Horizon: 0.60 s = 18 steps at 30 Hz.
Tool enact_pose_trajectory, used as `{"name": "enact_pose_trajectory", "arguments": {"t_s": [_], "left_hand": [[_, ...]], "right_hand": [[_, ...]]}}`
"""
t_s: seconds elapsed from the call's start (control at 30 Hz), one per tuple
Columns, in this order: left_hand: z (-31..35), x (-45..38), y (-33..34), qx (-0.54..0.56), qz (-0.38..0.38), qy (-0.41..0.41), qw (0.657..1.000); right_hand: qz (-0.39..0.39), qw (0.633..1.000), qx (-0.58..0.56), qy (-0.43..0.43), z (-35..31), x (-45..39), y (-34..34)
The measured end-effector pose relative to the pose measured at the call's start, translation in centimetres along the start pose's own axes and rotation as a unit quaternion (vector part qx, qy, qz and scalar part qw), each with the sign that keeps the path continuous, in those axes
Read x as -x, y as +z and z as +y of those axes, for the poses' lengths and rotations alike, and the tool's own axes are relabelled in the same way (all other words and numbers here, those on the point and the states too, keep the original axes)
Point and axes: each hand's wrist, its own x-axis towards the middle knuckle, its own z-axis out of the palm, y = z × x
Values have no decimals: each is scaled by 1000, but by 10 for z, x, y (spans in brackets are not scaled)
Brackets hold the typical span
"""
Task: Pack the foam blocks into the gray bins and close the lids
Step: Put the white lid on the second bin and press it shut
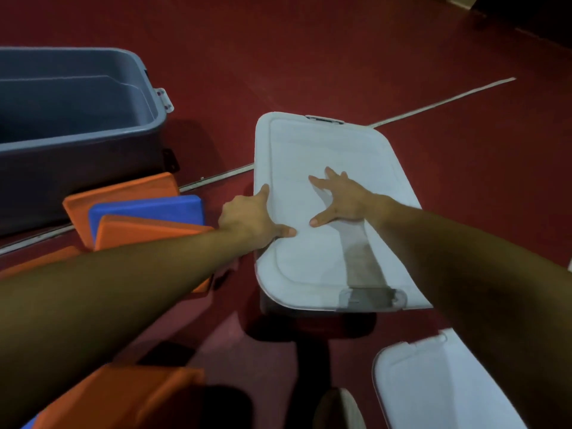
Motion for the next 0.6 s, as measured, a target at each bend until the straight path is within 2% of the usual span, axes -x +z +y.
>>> {"name": "enact_pose_trajectory", "arguments": {"t_s": [0.2, 0.3, 0.4, 0.6], "left_hand": [[28, -14, 6, 23, -26, -4, 999], [21, -10, -10, 40, -105, 0, 994], [17, 11, -15, 120, -160, -29, 979], [12, 51, 0, 157, -110, -12, 981]], "right_hand": [[-13, 1000, 24, 15, 17, -10, -13], [-17, 999, 22, 32, 8, -5, -18], [-32, 997, 9, 63, -13, 8, -24], [-12, 999, -9, 51, -55, 36, -4]]}}
